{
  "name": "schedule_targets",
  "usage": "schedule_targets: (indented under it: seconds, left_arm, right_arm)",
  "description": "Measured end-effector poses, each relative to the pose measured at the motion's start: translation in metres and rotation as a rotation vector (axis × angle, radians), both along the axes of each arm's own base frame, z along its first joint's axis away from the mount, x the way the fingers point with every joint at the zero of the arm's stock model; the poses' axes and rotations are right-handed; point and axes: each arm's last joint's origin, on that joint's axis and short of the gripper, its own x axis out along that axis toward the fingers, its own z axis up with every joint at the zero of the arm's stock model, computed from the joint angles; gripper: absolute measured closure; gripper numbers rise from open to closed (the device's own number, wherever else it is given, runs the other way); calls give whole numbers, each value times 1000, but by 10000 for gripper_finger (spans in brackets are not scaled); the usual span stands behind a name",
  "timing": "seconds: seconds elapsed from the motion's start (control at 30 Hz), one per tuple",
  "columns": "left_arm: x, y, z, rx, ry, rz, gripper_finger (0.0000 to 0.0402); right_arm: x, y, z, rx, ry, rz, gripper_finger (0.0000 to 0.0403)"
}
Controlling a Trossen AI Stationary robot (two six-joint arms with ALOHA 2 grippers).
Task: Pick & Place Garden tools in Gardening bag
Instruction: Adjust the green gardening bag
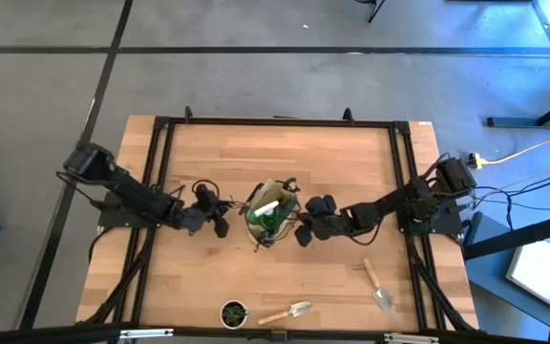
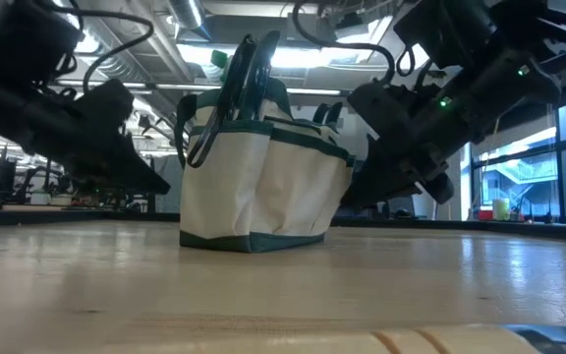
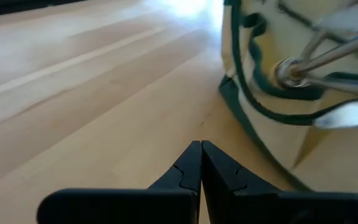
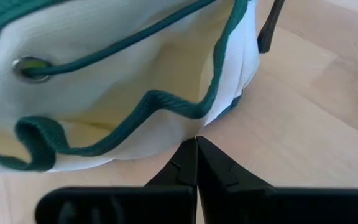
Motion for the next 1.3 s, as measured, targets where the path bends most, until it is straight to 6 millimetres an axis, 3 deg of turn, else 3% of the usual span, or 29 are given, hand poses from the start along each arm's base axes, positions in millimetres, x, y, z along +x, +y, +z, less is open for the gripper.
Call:
schedule_targets:
  seconds: [0.3, 0.6, 1.3]
  left_arm:
    - [30, -11, -8, 23, -40, -46, 400]
    - [68, -36, -8, 15, -51, -159, 400]
    - [91, -103, 3, -21, -99, -248, 400]
  right_arm:
    - [2, -9, 0, -15, 16, 5, 403]
    - [5, -20, 0, -23, 31, 16, 403]
    - [12, -24, 5, -8, -19, 120, 403]
